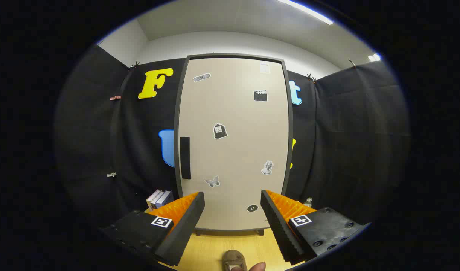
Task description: Open the shoe cabinet door, grab the shoes and put them into the shoe cabinet, then close the shoe cabinet door.
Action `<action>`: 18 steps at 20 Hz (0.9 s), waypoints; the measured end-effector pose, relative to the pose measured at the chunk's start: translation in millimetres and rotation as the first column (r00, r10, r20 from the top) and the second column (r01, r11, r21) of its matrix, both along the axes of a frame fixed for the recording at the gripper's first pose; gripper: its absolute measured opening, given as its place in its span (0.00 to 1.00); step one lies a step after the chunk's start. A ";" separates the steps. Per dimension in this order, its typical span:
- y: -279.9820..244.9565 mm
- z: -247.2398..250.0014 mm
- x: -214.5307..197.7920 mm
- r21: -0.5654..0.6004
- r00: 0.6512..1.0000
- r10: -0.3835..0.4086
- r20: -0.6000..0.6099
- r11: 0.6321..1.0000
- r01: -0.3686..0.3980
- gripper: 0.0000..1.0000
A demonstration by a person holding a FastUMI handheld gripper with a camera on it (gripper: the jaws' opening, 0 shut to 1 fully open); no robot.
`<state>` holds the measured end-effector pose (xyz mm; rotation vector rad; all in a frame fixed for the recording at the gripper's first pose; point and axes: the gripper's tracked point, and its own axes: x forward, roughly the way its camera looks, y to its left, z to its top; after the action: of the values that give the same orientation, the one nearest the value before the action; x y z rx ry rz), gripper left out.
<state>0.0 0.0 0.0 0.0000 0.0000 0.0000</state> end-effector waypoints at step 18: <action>9.8 4.4 -5.7 0.032 1.000 0.022 0.003 0.999 -0.022 0.98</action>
<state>-5.7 9.8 4.4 0.0316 -0.0024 0.0222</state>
